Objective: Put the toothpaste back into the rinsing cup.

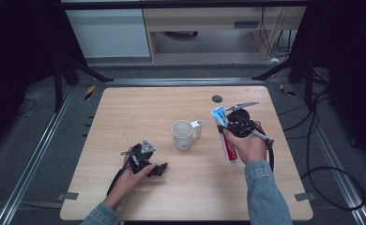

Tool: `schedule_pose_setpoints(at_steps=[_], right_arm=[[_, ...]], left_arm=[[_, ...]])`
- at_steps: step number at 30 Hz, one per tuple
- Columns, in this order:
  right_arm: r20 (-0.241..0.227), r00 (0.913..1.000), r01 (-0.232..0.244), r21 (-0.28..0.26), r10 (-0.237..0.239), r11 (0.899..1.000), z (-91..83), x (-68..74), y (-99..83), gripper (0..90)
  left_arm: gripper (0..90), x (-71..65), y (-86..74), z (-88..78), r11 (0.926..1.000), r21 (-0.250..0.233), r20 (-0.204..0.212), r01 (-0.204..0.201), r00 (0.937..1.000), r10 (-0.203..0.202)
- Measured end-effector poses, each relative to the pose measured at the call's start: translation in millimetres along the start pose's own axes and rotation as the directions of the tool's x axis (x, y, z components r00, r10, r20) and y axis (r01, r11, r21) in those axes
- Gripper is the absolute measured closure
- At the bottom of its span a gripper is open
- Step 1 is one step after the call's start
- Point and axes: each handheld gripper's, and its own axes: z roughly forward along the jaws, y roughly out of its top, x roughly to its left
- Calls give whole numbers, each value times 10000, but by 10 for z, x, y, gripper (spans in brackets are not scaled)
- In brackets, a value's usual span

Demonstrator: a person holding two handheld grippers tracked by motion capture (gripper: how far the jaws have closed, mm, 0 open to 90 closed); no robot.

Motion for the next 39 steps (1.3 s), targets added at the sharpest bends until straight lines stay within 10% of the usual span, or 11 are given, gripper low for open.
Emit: schedule_pose_setpoints(at_steps=[26,39], right_arm=[[518,9958,-551,-3158,752,9472,-114,220,168,735],[720,9940,-496,-3704,819,9276,-166,281,292,733]], left_arm=[[0,3,1,0,10000,1,-19,-36,10000,36],[0,4,5,4,10000,-3,-35,-14,10000,14]])
